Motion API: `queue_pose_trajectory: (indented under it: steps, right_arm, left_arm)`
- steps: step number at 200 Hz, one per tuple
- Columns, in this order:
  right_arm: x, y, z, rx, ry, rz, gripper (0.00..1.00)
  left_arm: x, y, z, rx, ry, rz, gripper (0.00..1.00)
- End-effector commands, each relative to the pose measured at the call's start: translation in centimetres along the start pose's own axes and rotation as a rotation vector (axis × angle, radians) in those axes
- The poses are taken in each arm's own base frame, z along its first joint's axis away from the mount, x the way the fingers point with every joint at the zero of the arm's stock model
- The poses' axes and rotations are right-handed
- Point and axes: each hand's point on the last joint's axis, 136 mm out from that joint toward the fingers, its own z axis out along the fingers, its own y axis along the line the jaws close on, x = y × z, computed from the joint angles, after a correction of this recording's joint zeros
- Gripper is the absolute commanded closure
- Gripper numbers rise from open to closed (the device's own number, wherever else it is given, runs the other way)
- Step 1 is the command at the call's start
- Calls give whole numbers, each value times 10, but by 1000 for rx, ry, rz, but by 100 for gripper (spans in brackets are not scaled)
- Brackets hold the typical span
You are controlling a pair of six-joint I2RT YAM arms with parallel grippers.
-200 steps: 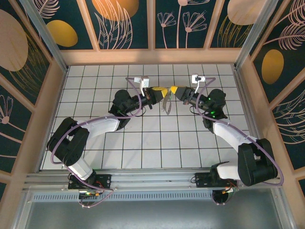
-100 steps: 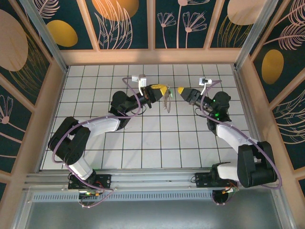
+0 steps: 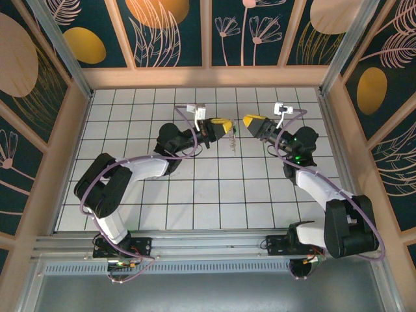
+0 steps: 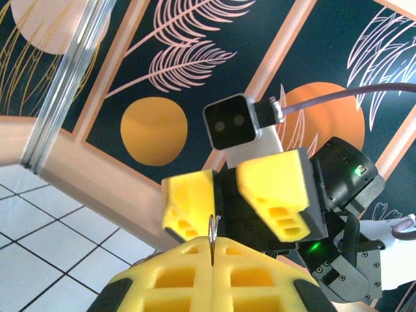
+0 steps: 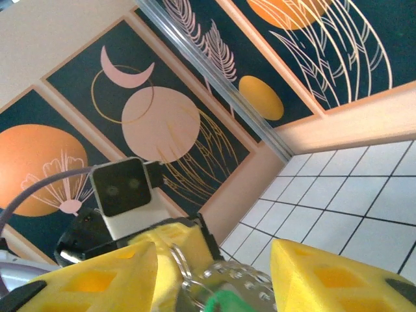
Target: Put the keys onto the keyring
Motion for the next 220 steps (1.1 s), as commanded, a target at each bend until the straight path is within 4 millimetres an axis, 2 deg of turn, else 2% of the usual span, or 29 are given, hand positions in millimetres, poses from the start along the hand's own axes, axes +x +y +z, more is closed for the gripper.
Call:
queue_pose_trajectory:
  steps: [1,5,10,79,118,181,220]
  right_arm:
    - [-3,21,2,-98,-5,-60,49]
    - [-2,22,3,-103,-3,-61,49]
    - [-1,23,4,-105,0,-61,49]
    - [12,17,16,-115,13,-27,51]
    - [11,19,18,-123,5,-28,55]
    - [10,20,23,-133,9,-25,69]
    - [10,20,25,-137,9,-25,84]
  left_arm:
    - [-14,-12,4,66,-39,-4,100]
    - [-13,-11,4,65,-40,-11,100]
    - [-23,-15,9,84,-59,-4,100]
    - [-30,-15,10,118,-107,-110,100]
    - [-29,-15,10,121,-109,-127,100]
    - [-27,-11,10,108,-111,-142,100]
    - [-27,-10,10,106,-109,-143,100]
